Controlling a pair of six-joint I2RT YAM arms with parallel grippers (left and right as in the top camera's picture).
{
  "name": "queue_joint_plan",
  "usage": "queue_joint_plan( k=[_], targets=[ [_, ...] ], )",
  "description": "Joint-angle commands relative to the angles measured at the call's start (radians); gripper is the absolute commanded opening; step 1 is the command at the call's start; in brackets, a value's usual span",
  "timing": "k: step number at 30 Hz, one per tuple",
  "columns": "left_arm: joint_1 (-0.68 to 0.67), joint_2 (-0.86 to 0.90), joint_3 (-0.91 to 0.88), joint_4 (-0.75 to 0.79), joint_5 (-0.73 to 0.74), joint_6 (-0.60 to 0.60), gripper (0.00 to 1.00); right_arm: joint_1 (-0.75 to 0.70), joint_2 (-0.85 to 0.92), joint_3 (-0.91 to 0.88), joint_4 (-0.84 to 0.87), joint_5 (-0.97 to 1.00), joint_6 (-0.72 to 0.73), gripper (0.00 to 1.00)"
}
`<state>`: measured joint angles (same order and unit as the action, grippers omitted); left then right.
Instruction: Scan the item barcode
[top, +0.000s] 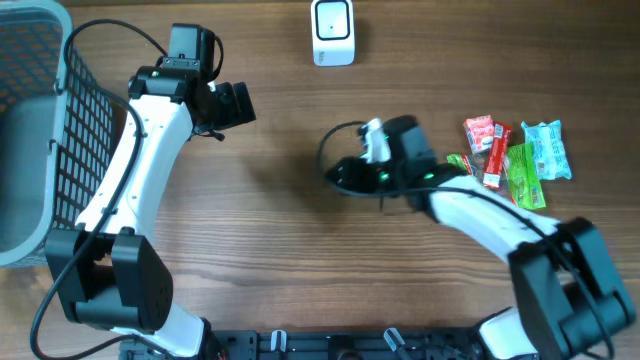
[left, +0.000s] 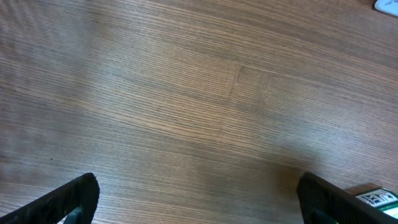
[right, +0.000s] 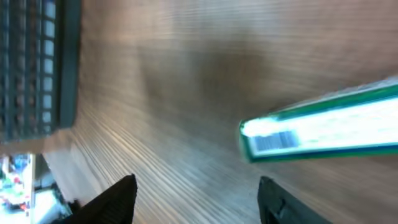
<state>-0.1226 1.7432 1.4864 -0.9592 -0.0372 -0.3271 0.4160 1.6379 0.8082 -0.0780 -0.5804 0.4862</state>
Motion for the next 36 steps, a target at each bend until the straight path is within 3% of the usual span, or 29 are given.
queue_joint_plan(
  k=[1, 4, 10, 17, 20, 22, 24, 25, 27, 36],
  targets=[
    [0.001, 0.006, -0.002, 0.002, -0.009, 0.005, 1.0, -0.124, -0.058, -0.006, -0.056, -0.049, -0.279, 0.66],
    [0.001, 0.006, -0.002, 0.002, -0.009, 0.005, 1.0, -0.2, -0.058, -0.006, -0.056, -0.042, -0.236, 0.69],
    [0.001, 0.006, -0.002, 0.002, -0.009, 0.005, 1.0, -0.158, -0.058, -0.012, -0.084, 0.081, 0.129, 0.69],
    [0.001, 0.006, -0.002, 0.002, -0.009, 0.005, 1.0, -0.076, -0.058, -0.012, -0.062, 0.304, 0.272, 0.69],
    [0.001, 0.006, -0.002, 0.002, -0.009, 0.005, 1.0, -0.072, -0.058, 0.021, -0.018, 0.278, 0.181, 0.54],
    [0.001, 0.006, -0.002, 0.002, -0.009, 0.005, 1.0, -0.082, -0.053, 0.136, -0.157, 0.325, 0.142, 0.51],
    [0.001, 0.006, -0.002, 0.002, -0.009, 0.005, 1.0, -0.086, -0.034, 0.274, -0.27, 0.341, 0.073, 0.34],
    [0.001, 0.006, -0.002, 0.002, -0.009, 0.005, 1.0, -0.086, -0.009, 0.368, -0.352, 0.348, 0.04, 0.17],
    [0.001, 0.006, -0.002, 0.002, -0.009, 0.005, 1.0, -0.086, 0.05, 0.489, -0.454, 0.348, -0.021, 0.05],
    [0.001, 0.006, -0.002, 0.002, -0.009, 0.005, 1.0, -0.086, 0.322, 0.512, -0.376, 0.265, -0.203, 0.09]
  ],
)
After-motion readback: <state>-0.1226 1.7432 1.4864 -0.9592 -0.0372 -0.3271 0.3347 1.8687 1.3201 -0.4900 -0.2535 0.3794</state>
